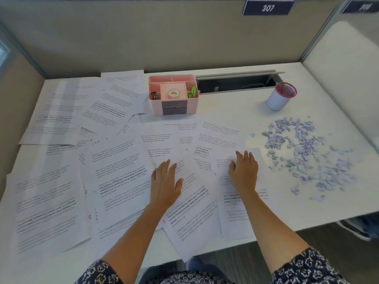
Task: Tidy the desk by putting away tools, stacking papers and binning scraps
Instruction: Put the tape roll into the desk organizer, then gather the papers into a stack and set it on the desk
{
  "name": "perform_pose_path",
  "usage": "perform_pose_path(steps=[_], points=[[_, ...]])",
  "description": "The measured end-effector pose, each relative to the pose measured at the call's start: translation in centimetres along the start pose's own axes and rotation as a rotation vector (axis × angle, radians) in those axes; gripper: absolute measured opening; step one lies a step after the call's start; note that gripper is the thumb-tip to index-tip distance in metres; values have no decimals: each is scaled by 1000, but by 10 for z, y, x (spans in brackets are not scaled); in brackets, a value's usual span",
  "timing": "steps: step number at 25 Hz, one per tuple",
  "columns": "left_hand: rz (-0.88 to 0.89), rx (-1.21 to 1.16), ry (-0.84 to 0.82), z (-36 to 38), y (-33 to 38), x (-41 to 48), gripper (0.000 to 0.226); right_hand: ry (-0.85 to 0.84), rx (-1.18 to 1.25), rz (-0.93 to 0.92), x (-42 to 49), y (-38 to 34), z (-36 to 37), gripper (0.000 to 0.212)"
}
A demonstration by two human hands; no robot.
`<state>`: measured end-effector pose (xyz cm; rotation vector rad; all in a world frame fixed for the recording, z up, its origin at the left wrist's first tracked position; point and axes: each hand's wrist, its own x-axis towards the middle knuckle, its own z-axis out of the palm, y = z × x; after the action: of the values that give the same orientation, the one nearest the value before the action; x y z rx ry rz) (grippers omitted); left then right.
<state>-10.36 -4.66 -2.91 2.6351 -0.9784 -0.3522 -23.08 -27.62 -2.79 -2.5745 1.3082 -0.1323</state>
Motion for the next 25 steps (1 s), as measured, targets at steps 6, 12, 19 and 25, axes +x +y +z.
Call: perform_pose_path(steps=[6,12,19,25], points=[[71,151,-230,-2,7,-9,78,-128,-102,178,-36,26,-4,73],[72,223,-355,7,17,-9,87,-240,-56,175,-50,11,-2,80],[112,183,-388,13,41,9,84,-268,10,81,-51,-7,-4,75],[108,-389,-171,1,57,26,66,-196,294,-24,-41,-7,-9,67]])
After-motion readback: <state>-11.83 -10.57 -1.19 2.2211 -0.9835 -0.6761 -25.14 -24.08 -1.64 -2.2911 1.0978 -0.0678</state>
